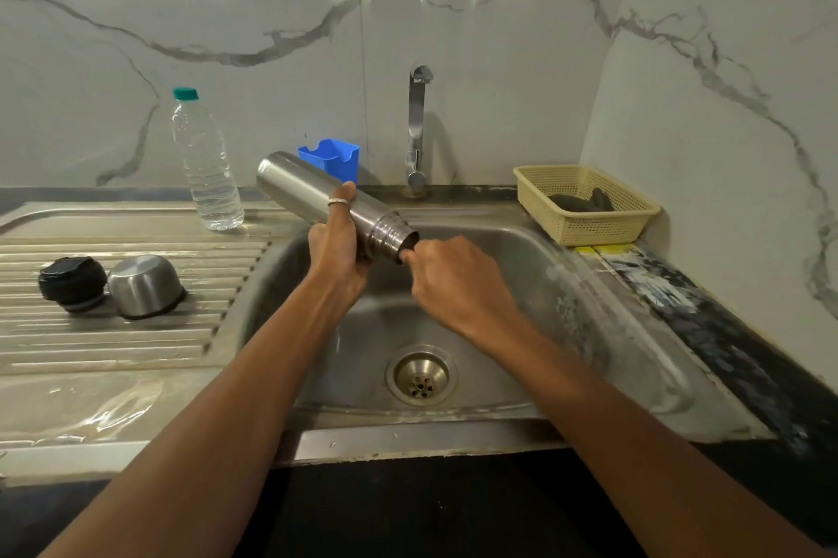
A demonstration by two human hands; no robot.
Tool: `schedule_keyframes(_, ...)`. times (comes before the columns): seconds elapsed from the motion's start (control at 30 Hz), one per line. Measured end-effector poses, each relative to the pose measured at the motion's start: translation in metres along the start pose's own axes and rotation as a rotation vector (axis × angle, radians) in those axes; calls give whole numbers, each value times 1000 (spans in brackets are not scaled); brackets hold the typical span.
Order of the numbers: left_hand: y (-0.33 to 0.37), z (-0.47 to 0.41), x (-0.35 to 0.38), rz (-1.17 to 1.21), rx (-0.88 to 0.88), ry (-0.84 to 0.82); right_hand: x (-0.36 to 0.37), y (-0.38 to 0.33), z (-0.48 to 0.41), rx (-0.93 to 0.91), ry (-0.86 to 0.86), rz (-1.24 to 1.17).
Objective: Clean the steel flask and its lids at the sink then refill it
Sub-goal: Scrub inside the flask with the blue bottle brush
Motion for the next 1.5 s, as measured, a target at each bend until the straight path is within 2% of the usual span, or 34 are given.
schedule_keyframes(0.1,8,-3,-1,34,7,-7,0,28,4,516,-226,-568)
schedule_keyframes(0.13,12,-5,-1,57,10,-14,-6,35,4,573,-254,-643)
schedule_keyframes(0.17,14,-9,-1,76,15,-16,-14,43,1,519,-227,-596)
schedule_keyframes(0.2,15,-11,-2,87,14,-13,-23,46,-6,365,-137,-428)
schedule_keyframes(0.27,13,-9,-2,86,-2,-3,-35,32,-13,-62,141,15)
schedule_keyframes(0.3,10,-8,-1,87,-12,-14,-33,20,-10,-212,224,146)
schedule_keyframes(0.37,5,-5,1,81,-31,-33,-24,1,-3,-345,283,254)
schedule_keyframes(0.43,1,-2,1,67,-31,-27,-11,-12,2,-362,232,296)
schedule_keyframes(0.47,1,0,2,66,-34,-32,-7,-13,2,-315,184,253)
schedule_keyframes(0.5,2,0,1,59,-33,-28,-6,-6,-1,-170,90,114)
schedule_keyframes(0.6,10,-2,1,60,-2,-24,8,28,3,577,-249,-674)
schedule_keyframes(0.63,12,-2,2,61,1,-30,6,34,5,660,-281,-765)
schedule_keyframes(0.67,12,-2,3,67,-1,-34,-2,41,2,614,-257,-715)
schedule_keyframes(0.7,12,-3,3,77,0,-25,-11,46,-4,468,-175,-550)
schedule_keyframes(0.77,10,-6,0,83,-6,1,-30,42,-14,46,107,-96)
schedule_keyframes(0.83,10,-10,-3,88,-13,15,-36,29,-13,-241,317,168)
schedule_keyframes(0.9,10,-10,-4,71,-7,27,-28,15,-8,-370,378,210)
schedule_keyframes(0.97,6,-8,-1,53,-10,-4,-12,3,-6,-417,344,205)
schedule_keyframes(1.0,3,-5,0,42,-16,-14,-4,0,-6,-384,291,209)
schedule_keyframes(1.07,1,-2,0,22,-10,-7,6,-2,-6,-198,145,126)
schedule_keyframes(1.1,1,-3,0,18,-7,0,9,5,-9,-36,44,-24)
schedule_keyframes(1.2,11,-9,-3,27,26,22,19,45,-1,606,-284,-712)
schedule_keyframes(1.23,14,-11,-3,32,33,23,17,55,2,691,-337,-799)
schedule_keyframes(1.27,16,-13,-4,31,39,27,14,64,2,682,-347,-784)
schedule_keyframes(1.3,16,-14,-4,28,43,36,9,73,-1,599,-301,-685)
schedule_keyframes(1.4,14,-14,-7,41,50,82,-11,64,-19,69,73,-184)
schedule_keyframes(1.43,13,-14,-7,49,46,92,-14,50,-19,-91,185,-80)
schedule_keyframes(1.5,7,-12,-5,49,33,84,-12,25,-14,-296,306,64)
Point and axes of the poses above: each hand's wrist, its own z-axis away from the middle knuckle, its own x-axis out of the palm, y = z × x, the point moved 8 cm from there along -z, towards the middle knuckle, and after that the axes turned 15 degrees about y, right-handed, at the moved point
